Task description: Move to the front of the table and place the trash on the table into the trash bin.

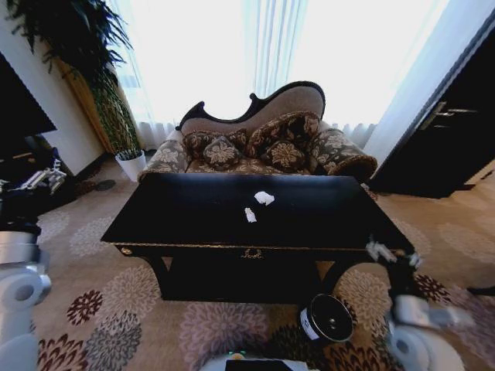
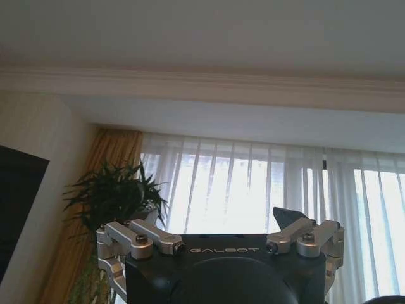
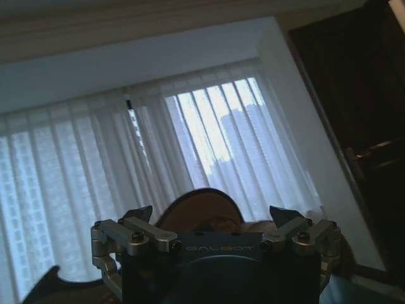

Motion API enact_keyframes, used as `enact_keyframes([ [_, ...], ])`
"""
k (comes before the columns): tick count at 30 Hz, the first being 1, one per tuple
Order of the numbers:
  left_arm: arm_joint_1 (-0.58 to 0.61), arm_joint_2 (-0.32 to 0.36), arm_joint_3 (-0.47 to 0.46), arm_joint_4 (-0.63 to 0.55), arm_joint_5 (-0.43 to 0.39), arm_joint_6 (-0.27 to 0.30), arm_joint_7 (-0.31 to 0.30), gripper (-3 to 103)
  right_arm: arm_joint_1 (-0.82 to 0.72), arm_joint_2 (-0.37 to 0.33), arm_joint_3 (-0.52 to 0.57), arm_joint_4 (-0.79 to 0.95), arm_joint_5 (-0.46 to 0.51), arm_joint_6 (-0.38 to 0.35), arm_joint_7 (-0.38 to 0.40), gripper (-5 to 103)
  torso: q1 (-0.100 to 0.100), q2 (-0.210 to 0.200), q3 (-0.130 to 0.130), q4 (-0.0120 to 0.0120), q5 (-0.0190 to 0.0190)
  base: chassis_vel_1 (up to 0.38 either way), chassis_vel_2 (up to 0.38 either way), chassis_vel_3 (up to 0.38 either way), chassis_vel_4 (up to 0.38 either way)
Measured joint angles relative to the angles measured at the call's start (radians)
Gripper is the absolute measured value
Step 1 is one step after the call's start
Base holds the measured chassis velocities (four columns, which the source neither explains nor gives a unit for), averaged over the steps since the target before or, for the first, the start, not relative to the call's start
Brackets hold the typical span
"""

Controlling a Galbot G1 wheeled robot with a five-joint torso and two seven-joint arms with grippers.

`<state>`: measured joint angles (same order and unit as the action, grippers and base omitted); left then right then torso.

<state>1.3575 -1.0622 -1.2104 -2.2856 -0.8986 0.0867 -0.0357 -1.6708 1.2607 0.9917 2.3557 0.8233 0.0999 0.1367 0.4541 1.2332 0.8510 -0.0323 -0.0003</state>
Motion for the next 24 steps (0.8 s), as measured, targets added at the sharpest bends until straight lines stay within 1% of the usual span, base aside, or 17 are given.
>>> enact_keyframes([
  [2, 0.0, 0.0, 0.0, -0.001, 0.0, 0.001, 0.0, 100, 0.001, -0.006, 0.006, 0.019, 0.003, -0.014, 0.0, 100, 0.0, 0.0, 0.0, 0.0, 0.0, 0.0, 0.0, 0.0, 0.0],
  [4, 0.0, -0.001, -0.001, -0.005, -0.003, 0.003, 0.0, 100, -0.003, -0.035, 0.016, 0.093, 0.008, -0.058, -0.001, 100, 0.0, 0.0, 0.0, -0.0002, 0.0, 0.0, 0.0, 0.0, 0.0],
  [8, 0.004, -0.003, -0.002, -0.012, -0.006, 0.005, -0.003, 100, -0.006, -0.046, 0.009, 0.125, -0.004, -0.066, -0.005, 100, 0.0, 0.0, 0.0, -0.0002, -0.0002, 0.0, 0.0, 0.0, 0.0],
  [10, 0.03, -0.021, 0.017, -0.043, -0.002, 0.005, -0.016, 100, -0.016, -0.017, -0.041, 0.155, -0.049, -0.069, 0.0, 100, 0.0, 0.0, 0.0, -0.0002, 0.0001, 0.0, 0.0, 0.0, 0.0],
  [12, 0.043, -0.037, 0.03, -0.063, 0.006, 0.005, -0.018, 100, -0.015, -0.002, -0.079, 0.156, -0.06, -0.082, 0.024, 100, 0.0, 0.0, 0.0, -0.0004, 0.0001, 0.0, 0.0, 0.0, 0.0],
  [14, 0.048, -0.045, 0.039, -0.081, 0.004, 0.009, -0.024, 100, -0.01, -0.004, -0.1, 0.156, -0.063, -0.092, 0.034, 100, 0.0, 0.0, 0.0, -0.0001, 0.0002, 0.0, 0.0, 0.0, 0.0],
  [16, 0.05, -0.049, 0.065, -0.102, -0.008, 0.032, -0.037, 100, -0.001, -0.026, -0.107, 0.155, -0.085, -0.097, 0.032, 100, 0.0, 0.0, 0.0, -0.0001, 0.0002, 0.0, 0.0, 0.0, 0.0],
  [17, 0.05, -0.049, 0.065, -0.102, -0.008, 0.032, -0.037, 100, -0.001, -0.026, -0.107, 0.155, -0.085, -0.097, 0.032, 100, 0.0, 0.0, 0.0, -0.0001, 0.0002, 0.0, 0.0, 0.0, 0.0],
  [18, 0.05, -0.049, 0.073, -0.105, -0.009, 0.037, -0.039, 100, 0.002, -0.034, -0.105, 0.155, -0.1, -0.092, 0.027, 100, 0.0, 0.0, 0.0, -0.0001, 0.0002, 0.0, 0.0, 0.0, 0.0],
  [20, 0.062, -0.052, 0.087, -0.116, -0.008, 0.05, -0.042, 100, 0.012, -0.052, -0.091, 0.153, -0.161, -0.069, 0.005, 100, 0.0, 0.0, 0.0, -0.0006, 0.0002, 0.0, 0.0, 0.0, 0.0],
  [22, 0.09, -0.06, 0.079, -0.126, -0.01, 0.053, -0.044, 100, 0.019, -0.068, -0.093, 0.151, -0.194, -0.065, -0.003, 100, 0.0, 0.0, 0.0, -0.0006, 0.0001, 0.0, 0.0, 0.0, 0.0],
  [23, 0.09, -0.06, 0.079, -0.126, -0.01, 0.053, -0.044, 100, 0.019, -0.068, -0.093, 0.151, -0.194, -0.065, -0.003, 100, 0.0, 0.0, 0.0, -0.0006, 0.0001, 0.0, 0.0, 0.0, 0.0],
  [24, 0.117, -0.069, 0.061, -0.137, -0.017, 0.054, -0.047, 100, 0.033, -0.092, -0.102, 0.146, -0.229, -0.067, -0.008, 100, 0.0, 0.0, 0.0, -0.0005, 0.0003, 0.0, 0.0, 0.0, 0.0],
])
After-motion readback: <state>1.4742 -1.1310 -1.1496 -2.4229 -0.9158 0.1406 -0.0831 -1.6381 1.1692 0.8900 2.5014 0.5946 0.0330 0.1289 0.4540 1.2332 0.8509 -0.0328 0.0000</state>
